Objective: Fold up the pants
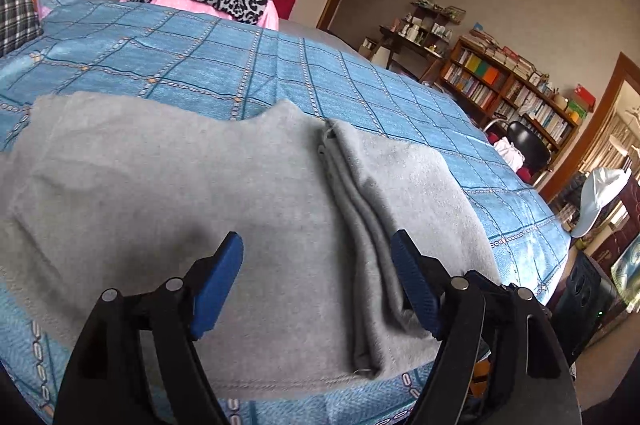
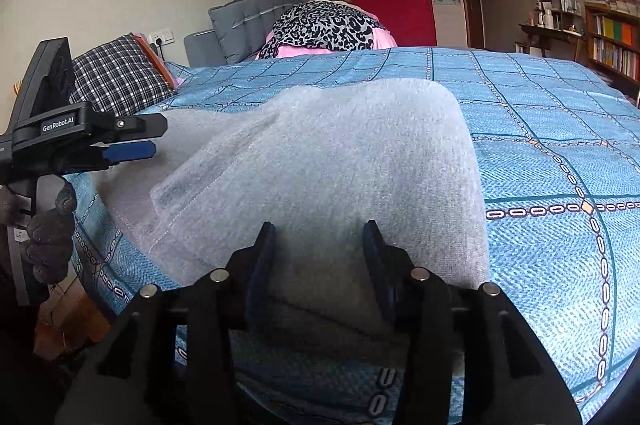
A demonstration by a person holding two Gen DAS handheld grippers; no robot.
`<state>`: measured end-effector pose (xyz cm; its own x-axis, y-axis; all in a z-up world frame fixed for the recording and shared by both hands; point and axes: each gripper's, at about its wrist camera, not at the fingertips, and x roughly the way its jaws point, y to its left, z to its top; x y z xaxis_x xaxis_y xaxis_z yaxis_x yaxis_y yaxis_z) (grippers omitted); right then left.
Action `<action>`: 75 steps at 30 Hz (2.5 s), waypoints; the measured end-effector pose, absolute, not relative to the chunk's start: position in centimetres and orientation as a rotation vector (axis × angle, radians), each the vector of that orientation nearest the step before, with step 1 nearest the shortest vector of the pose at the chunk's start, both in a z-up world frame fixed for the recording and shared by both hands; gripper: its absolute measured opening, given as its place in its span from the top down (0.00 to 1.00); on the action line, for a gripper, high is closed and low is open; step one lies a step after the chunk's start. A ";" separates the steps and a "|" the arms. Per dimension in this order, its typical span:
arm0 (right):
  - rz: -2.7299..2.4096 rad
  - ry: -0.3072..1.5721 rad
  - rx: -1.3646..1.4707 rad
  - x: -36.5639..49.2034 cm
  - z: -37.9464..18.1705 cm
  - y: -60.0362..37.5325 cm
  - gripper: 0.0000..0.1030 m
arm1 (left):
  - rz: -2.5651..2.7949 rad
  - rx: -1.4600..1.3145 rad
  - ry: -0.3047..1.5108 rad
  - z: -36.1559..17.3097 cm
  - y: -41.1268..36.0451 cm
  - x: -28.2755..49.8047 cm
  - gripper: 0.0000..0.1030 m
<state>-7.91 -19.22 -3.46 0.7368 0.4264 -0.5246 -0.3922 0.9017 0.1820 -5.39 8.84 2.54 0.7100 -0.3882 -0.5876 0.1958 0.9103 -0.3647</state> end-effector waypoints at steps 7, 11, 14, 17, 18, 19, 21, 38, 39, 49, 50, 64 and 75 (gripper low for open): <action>0.449 0.596 0.045 -8.0 -3.3 -18.7 0.43 | -0.179 -0.326 0.685 2.8 14.4 -8.0 0.22; 0.448 0.599 0.038 -8.0 -3.2 -18.3 0.38 | -0.081 -0.382 0.654 3.0 18.4 -9.3 0.22; 0.445 0.601 0.035 -7.8 -3.2 -17.9 0.35 | -0.014 -0.422 0.633 3.1 20.9 -10.1 0.22; 0.443 0.602 0.034 -7.8 -3.2 -17.7 0.34 | 0.042 -0.461 0.622 2.8 22.9 -10.6 0.22; 0.443 0.602 0.034 -7.8 -3.2 -17.7 0.34 | 0.059 -0.474 0.619 2.6 23.5 -10.6 0.22; 0.443 0.602 0.034 -7.8 -3.2 -17.7 0.34 | 0.071 -0.487 0.617 2.4 24.0 -10.6 0.22; 0.442 0.602 0.033 -7.8 -3.2 -17.8 0.34 | 0.100 -0.513 0.621 1.7 24.9 -10.4 0.22; 0.439 0.593 0.029 -7.7 -3.4 -17.9 0.33 | 0.084 -0.539 0.626 -0.6 24.9 -5.6 0.36; 0.439 0.592 0.028 -7.7 -3.4 -18.0 0.33 | 0.086 -0.556 0.626 -0.7 25.1 -5.6 0.44; 0.439 0.587 0.022 -7.7 -3.5 -18.2 0.33 | 0.042 -0.591 0.576 1.0 25.5 -6.4 0.73; 0.439 0.587 0.022 -7.7 -3.5 -18.2 0.33 | 0.036 -0.587 0.567 1.3 25.4 -6.4 0.73; 0.442 0.575 0.022 -7.6 -3.4 -18.1 0.33 | 0.094 -0.611 0.608 -0.3 25.7 -3.9 0.43; 0.434 0.562 0.015 -7.7 -3.4 -17.9 0.33 | 0.063 -0.556 0.516 3.2 24.2 -4.9 0.73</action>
